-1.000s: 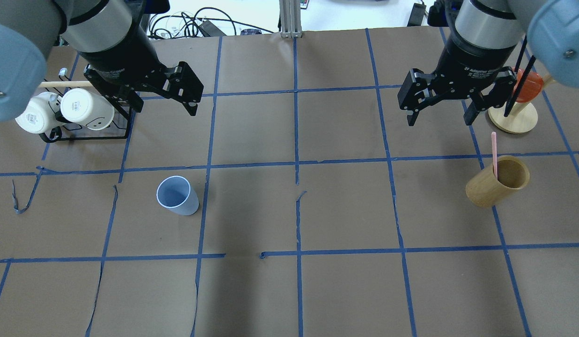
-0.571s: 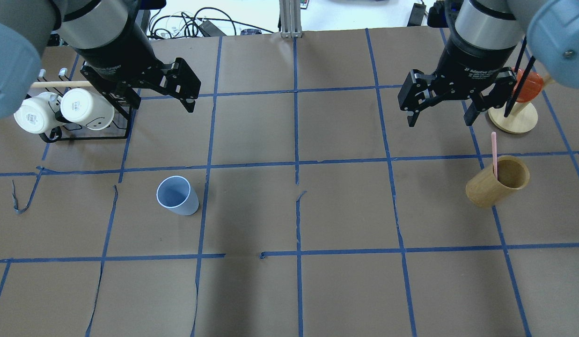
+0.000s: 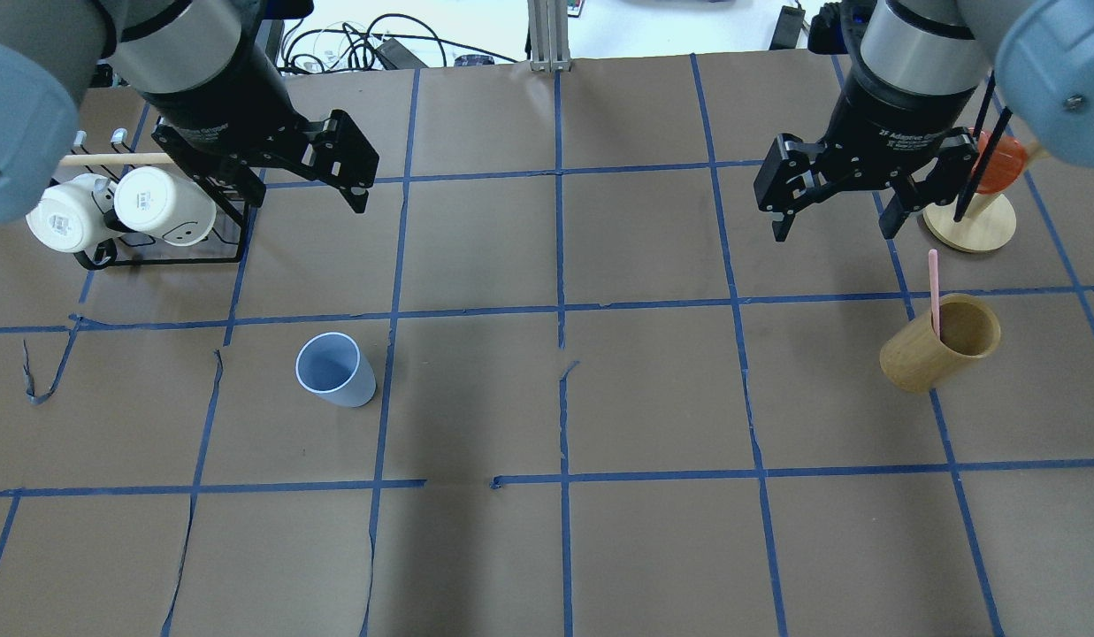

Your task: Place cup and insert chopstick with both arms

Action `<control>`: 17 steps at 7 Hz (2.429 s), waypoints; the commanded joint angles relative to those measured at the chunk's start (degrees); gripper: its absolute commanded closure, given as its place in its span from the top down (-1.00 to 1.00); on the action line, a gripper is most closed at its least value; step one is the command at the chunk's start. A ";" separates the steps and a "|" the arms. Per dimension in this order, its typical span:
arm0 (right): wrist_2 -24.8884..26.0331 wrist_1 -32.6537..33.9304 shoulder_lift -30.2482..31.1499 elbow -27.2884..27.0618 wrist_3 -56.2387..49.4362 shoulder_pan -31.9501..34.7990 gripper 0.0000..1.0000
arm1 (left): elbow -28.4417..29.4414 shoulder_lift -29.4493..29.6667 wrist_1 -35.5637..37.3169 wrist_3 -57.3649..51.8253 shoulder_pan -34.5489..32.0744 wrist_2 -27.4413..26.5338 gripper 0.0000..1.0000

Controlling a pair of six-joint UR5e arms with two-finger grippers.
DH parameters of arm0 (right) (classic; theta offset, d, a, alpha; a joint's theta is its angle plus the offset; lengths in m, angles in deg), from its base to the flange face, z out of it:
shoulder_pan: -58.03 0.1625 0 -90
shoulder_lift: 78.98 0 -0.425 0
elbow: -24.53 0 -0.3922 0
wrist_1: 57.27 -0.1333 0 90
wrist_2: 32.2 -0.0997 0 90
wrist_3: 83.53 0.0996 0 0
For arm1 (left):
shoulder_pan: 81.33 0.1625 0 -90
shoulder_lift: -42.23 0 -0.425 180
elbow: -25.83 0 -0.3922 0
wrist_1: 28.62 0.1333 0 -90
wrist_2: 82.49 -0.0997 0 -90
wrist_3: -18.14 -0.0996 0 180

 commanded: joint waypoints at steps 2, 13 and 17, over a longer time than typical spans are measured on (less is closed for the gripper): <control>0.12 -0.12 -0.15 0.06 0.00 0.00 1.00 | -0.49 1.08 1.58 0.03 0.51 0.02 1.00; 2.15 21.42 -1.38 -13.60 -38.89 -13.43 1.00 | -27.26 6.16 24.48 -1.03 5.07 -1.12 0.93; -1.10 33.36 -1.73 -21.29 -47.08 -18.96 0.88 | -28.09 10.40 25.49 -0.50 4.99 -1.12 -0.99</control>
